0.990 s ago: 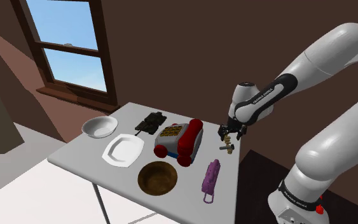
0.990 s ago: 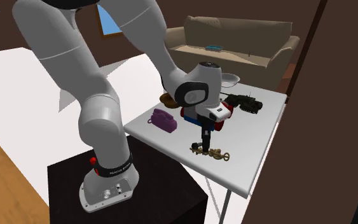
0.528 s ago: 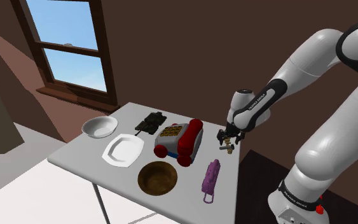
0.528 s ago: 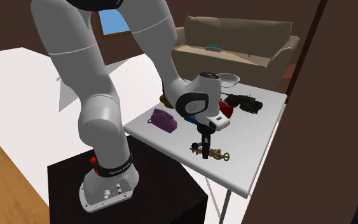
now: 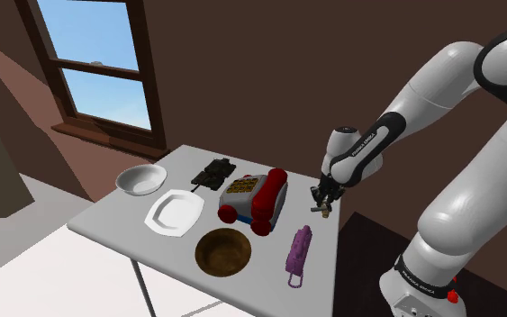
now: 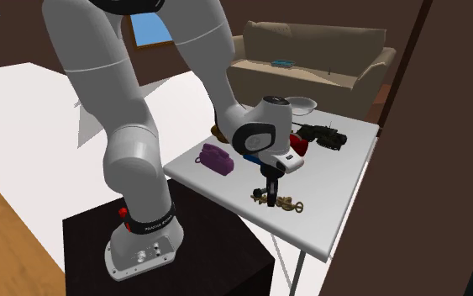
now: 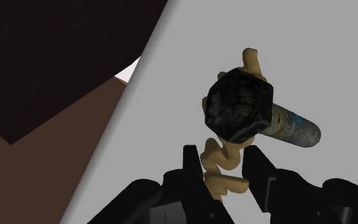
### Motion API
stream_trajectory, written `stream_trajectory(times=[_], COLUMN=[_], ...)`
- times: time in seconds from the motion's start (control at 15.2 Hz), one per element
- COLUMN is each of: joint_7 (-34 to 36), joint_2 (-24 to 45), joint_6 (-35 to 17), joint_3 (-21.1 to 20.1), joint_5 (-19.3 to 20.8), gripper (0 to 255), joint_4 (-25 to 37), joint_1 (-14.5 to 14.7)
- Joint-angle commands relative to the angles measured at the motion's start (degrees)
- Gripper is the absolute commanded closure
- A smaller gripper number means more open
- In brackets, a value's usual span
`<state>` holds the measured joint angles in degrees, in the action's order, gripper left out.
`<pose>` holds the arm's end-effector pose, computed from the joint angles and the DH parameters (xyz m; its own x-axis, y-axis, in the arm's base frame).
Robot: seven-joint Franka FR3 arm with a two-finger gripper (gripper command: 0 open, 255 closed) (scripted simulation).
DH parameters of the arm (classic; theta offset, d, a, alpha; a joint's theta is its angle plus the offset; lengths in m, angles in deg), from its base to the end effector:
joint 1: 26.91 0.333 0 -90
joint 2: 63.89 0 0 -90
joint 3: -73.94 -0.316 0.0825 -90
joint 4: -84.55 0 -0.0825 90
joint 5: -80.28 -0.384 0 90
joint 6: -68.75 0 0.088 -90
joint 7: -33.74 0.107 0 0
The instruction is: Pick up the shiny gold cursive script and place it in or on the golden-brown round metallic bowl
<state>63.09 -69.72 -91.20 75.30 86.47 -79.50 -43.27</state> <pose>0.3445 -0.1046 0.2254 0.7510 -0.6588 0.0432 -0.6599 -0.7511 0.0189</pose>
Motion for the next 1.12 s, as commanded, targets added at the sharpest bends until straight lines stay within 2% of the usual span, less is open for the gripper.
stream_trajectory(times=[0.0,0.46,1.06], joint_7=[0.0,0.0,-1.2], joint_2=[0.0,0.0,-9.5], joint_6=[0.0,0.0,10.1], joint_3=[0.0,0.0,0.2], joint_5=[0.0,0.0,-1.4], gripper=[255,255,255], joint_4=[0.0,0.0,0.6], joint_1=[0.0,0.0,0.6])
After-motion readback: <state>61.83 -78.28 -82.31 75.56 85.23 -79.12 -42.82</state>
